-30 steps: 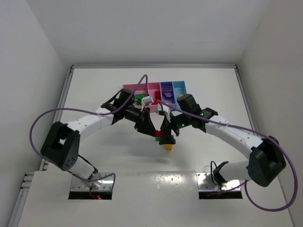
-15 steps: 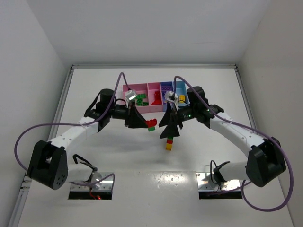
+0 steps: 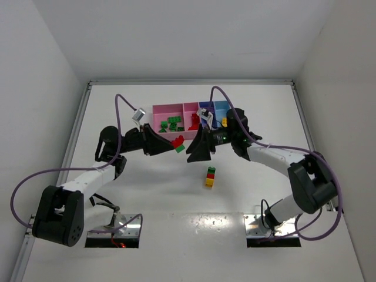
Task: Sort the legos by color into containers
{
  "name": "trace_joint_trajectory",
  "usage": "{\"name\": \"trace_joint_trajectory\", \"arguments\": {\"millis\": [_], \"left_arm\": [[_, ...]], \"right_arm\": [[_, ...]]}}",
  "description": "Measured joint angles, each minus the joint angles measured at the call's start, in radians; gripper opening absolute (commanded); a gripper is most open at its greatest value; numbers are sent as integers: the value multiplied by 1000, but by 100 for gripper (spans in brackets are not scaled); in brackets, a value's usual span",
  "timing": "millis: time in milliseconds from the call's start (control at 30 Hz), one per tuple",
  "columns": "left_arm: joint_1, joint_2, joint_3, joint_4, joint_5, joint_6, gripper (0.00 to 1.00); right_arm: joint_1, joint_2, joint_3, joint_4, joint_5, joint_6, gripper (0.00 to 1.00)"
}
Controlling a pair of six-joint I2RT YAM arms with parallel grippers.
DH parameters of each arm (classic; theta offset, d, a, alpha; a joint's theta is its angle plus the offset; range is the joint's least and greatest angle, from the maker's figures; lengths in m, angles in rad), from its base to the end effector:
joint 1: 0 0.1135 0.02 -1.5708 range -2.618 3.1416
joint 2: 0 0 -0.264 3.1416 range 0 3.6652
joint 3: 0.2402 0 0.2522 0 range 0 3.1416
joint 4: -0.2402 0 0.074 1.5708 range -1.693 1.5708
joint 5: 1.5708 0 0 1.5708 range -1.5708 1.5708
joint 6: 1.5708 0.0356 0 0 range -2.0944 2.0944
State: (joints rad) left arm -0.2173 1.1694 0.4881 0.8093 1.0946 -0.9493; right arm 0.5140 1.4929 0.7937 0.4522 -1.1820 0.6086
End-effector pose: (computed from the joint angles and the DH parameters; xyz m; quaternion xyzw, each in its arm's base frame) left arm 0.2222 -0.0815 0.2604 0.1630 0.6665 -0.6400 0.3459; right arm 0.2541 0.1813 0.2436 -0.3111 0.6705 0.6438 0.1981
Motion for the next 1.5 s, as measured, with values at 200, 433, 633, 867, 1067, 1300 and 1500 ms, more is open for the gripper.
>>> {"name": "trace_joint_trajectory", "arguments": {"millis": [200, 433, 633, 867, 1067, 1300, 1500], "left_arm": [[8, -7, -21, 158, -7, -139, 0], [9, -14, -29, 203, -9, -179, 0], [9, -14, -29, 206, -10, -188, 0], [8, -16, -29, 216, -3, -195, 0], [10, -20, -29, 216, -9, -200, 0], [10, -20, -29, 201, -9, -188, 0], [19, -20, -28, 193, -5, -176, 0]], "right_arm": [[0, 102, 0, 256, 32, 209, 79], [2, 163, 1, 509, 37, 414, 77], [26, 172, 1, 674, 29, 521, 71], [47, 174, 2, 694, 29, 540, 36], [49, 182, 10, 694, 31, 537, 10], [48, 192, 17, 690, 27, 535, 0], [50, 165, 11, 616, 33, 462, 0]]}}
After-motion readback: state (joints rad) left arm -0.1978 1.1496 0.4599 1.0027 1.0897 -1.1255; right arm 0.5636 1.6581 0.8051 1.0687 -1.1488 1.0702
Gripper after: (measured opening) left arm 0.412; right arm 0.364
